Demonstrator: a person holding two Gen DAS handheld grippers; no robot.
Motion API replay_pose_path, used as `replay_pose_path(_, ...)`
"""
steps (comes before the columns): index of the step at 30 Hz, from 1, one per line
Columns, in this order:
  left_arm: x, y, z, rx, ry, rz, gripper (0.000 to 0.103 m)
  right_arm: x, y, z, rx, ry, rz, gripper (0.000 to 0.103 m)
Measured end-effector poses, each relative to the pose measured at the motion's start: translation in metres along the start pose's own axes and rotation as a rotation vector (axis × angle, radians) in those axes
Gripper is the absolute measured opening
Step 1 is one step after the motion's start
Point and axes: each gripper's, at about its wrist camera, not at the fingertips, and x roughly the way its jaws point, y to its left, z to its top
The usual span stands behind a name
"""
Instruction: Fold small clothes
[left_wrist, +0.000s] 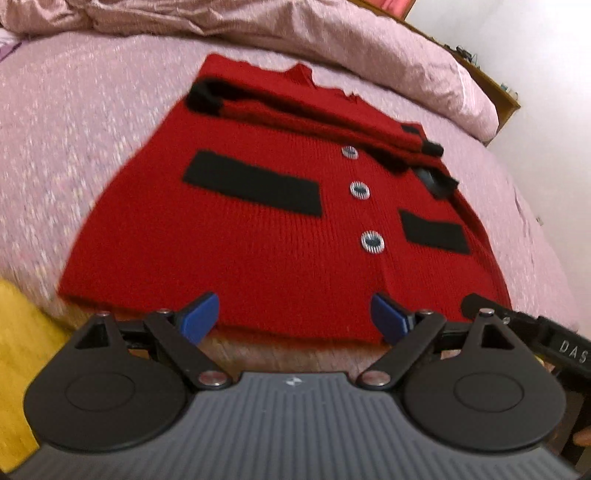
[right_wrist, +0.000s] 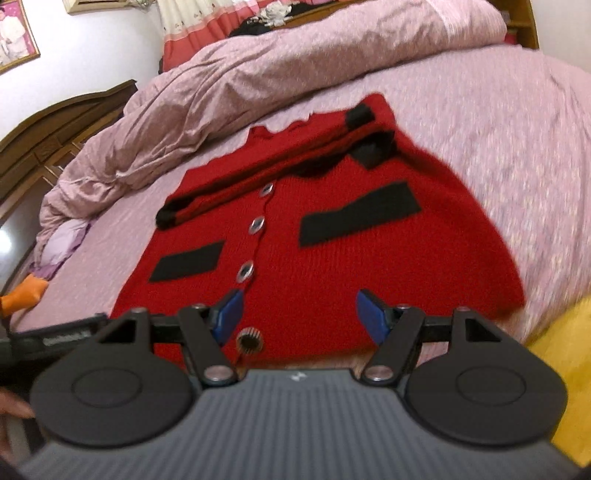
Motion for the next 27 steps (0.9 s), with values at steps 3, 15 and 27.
replay_pose_path(3,0.005,0.001,-0.007,-0.016,0.023,-0.018,0.092,0.001,-0.001,-0.007,0.018,0.02,0.004,0.07)
replay_pose_path(15,0.008,0.024,-0.007,-0.146,0.0,-0.02,0.092,0.015,-0.044,-0.019,0.304,0.056,0.03,0.071)
replay_pose_path(27,0.007,0.018,-0.01,-0.135,-0.006,-0.026,0.092,0.014,-0.063,-0.019,0.48,-0.087,0.153,0.071)
